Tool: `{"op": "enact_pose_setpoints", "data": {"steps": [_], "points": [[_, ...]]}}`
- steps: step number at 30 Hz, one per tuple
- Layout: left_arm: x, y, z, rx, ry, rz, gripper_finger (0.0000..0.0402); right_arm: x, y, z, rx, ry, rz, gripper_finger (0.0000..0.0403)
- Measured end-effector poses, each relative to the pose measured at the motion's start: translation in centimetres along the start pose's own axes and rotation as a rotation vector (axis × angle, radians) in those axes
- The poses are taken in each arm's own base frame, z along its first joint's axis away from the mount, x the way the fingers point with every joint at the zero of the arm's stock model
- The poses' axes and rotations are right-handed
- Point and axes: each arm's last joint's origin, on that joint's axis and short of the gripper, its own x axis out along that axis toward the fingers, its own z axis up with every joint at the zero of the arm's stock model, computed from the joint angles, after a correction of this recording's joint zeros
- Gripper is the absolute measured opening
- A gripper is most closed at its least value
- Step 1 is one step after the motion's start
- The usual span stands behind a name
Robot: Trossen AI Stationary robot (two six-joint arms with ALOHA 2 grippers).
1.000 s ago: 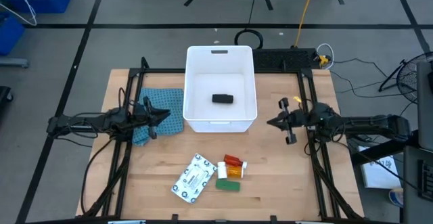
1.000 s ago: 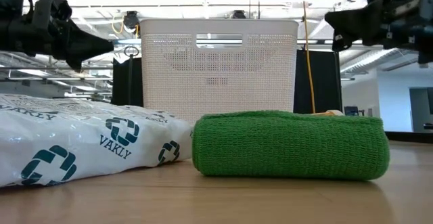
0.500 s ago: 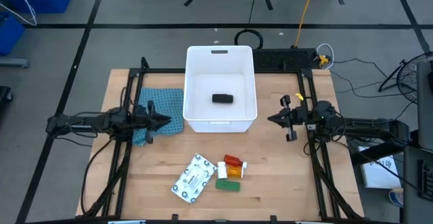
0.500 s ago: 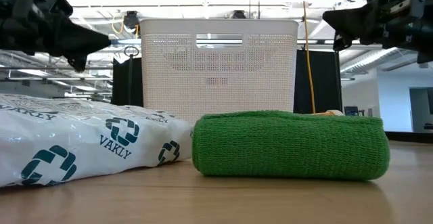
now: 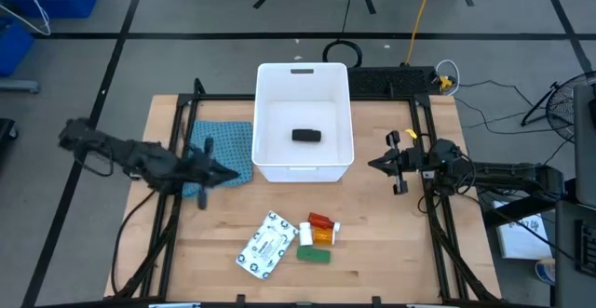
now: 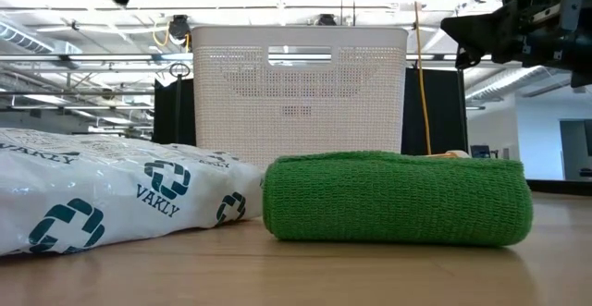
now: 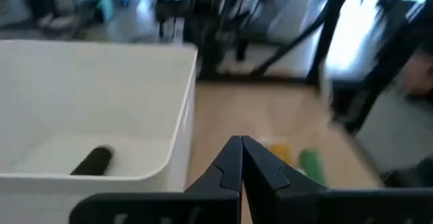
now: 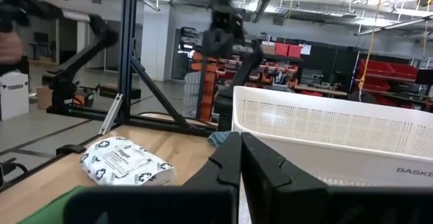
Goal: Pick & place medical supplies in basket/bin
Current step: Put the white mailer bag into the white container
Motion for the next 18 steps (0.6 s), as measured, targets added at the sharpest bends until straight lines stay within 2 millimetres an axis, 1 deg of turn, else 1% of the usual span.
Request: {"op": "enact_pose_setpoints", "data": {"steps": [3, 6, 8, 11, 14, 16, 18], "points": [[1.9, -2.8, 1.6, 0.116, 0.149, 0.079, 0.0003, 0.0, 0.0, 0.0, -0.003, -0.001, 0.000, 0.0000], [4.0, -6.0, 2.3, 0.215, 0.268, 0.117, 0.0004, 0.0, 0.0, 0.0, -0.012, -0.002, 0.000, 0.0000], [5.0, -8.0, 2.4, 0.251, 0.329, 0.115, 0.0011, 0.0, 0.0, 0.0, -0.013, -0.002, 0.000, 0.0000], [6.5, -10.6, 2.0, 0.275, 0.401, 0.130, 0.0024, 0.0, 0.0, 0.0, -0.030, -0.002, -0.001, 0.0000], [7.6, -12.6, 1.1, 0.295, 0.471, 0.140, 0.0039, 0.0, 0.0, 0.0, -0.035, -0.002, -0.001, 0.0000], [8.2, -13.7, 0.2, 0.324, 0.530, 0.128, 0.0054, 0.0, 0.0, 0.0, -0.035, -0.002, -0.001, 0.0000], [8.9, -14.5, -1.2, 0.346, 0.593, 0.134, 0.0077, 0.0, 0.0, 0.0, -0.035, -0.002, -0.001, 0.0000]]}}
